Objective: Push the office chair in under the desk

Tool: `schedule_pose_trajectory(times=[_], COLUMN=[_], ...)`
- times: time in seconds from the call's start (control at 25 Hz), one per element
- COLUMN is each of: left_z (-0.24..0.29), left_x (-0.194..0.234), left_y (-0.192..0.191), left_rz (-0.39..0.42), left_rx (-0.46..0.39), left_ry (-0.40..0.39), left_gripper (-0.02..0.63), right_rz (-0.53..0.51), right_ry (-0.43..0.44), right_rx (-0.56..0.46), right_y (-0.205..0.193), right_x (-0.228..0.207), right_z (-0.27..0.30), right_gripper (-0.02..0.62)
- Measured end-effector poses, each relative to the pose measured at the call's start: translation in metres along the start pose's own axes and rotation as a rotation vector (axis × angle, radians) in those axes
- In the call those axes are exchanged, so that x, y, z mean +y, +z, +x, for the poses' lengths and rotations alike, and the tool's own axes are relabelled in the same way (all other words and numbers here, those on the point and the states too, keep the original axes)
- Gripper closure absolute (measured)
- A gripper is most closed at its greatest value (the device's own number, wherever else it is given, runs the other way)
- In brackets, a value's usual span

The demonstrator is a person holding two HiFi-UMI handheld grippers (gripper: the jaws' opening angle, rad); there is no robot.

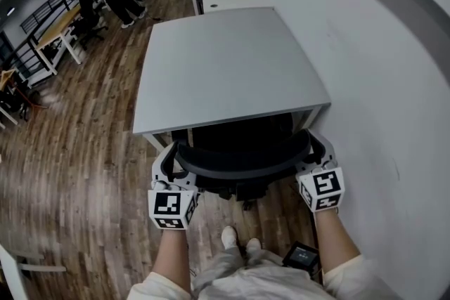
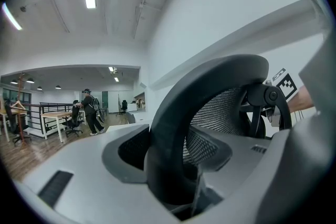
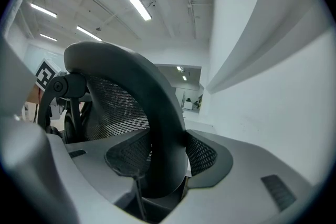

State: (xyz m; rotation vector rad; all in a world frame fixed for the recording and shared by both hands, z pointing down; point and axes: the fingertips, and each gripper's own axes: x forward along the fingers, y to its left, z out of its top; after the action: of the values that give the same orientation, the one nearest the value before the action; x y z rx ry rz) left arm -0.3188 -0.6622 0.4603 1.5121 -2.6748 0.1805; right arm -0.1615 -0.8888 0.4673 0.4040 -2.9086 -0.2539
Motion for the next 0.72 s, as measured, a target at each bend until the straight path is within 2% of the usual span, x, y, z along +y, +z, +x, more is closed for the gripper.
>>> schedule_pose_trajectory(times=[0.44,0.72], left_z=[0.027,0.058], left_x=[0.004,0.032], left_y=[0.005,0.01], left_rz=[0.005,0.014], left_rx=[0.021,-0.002], left_ry=[0.008,0.017], left_gripper=[0.39,0.39], right_rz=[0.0,-0.006], right_ry=[0.006,0.009], right_rx=[0.007,0.0], right_y=[0.0,0.011], right_x=[-0.016,-0.02], right_z=[0.024,0.066], right_gripper=[0.374,0.374])
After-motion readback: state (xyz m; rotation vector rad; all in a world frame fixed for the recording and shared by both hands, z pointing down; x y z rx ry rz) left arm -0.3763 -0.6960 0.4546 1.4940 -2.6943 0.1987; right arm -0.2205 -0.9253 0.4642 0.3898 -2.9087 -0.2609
